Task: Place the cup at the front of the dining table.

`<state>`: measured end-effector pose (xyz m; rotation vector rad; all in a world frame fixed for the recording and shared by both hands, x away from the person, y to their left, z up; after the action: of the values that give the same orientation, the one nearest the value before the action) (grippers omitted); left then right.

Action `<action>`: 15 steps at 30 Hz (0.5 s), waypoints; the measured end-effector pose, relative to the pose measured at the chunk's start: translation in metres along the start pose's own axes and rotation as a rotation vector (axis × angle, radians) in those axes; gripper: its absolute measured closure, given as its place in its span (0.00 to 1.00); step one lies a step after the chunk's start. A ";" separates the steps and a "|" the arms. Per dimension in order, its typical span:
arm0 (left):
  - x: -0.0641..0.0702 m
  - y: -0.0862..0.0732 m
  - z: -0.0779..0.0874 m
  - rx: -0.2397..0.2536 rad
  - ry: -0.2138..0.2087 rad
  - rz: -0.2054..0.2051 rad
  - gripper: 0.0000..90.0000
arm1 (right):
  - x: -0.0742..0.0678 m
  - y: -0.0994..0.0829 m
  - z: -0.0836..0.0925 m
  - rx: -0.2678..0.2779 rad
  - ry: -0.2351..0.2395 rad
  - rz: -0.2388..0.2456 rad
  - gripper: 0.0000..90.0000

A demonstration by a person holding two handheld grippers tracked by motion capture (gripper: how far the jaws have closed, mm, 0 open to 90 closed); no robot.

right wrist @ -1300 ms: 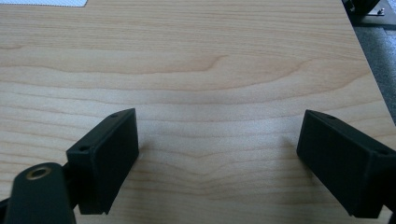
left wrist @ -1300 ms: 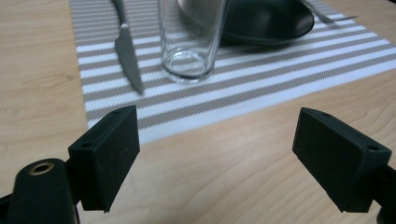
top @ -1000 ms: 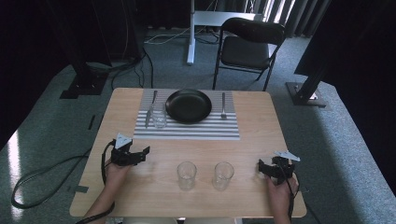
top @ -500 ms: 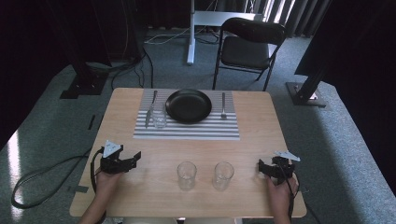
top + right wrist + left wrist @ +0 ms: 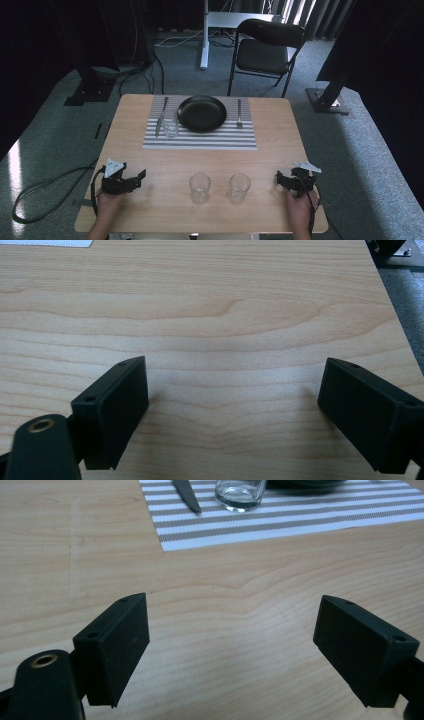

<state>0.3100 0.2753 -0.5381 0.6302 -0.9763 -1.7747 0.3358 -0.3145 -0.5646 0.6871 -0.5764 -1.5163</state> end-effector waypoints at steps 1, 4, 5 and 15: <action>-0.001 -0.002 0.002 0.002 0.001 0.009 0.17 | 0.000 0.000 0.000 0.000 0.000 0.000 0.13; -0.002 -0.006 0.006 0.014 0.029 0.015 0.17 | 0.000 0.000 0.000 -0.001 0.000 0.001 0.13; -0.003 -0.007 0.008 0.015 0.026 0.015 0.17 | 0.000 0.000 0.000 -0.001 0.000 0.000 0.13; -0.012 -0.019 0.020 -0.016 0.077 0.037 0.17 | 0.000 0.000 0.000 -0.001 -0.001 0.000 0.14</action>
<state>0.2897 0.2963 -0.5437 0.6615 -0.9152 -1.7116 0.3358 -0.3146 -0.5645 0.6857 -0.5758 -1.5166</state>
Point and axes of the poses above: each handheld gripper's, and its own axes: z roughly backward along the jaws, y roughly out of its top, x roughly to its right, the point moved 2 cm from there along -z, roughly forward along the jaws, and after that the axes turned 5 degrees about -z, right-handed, at the moved point
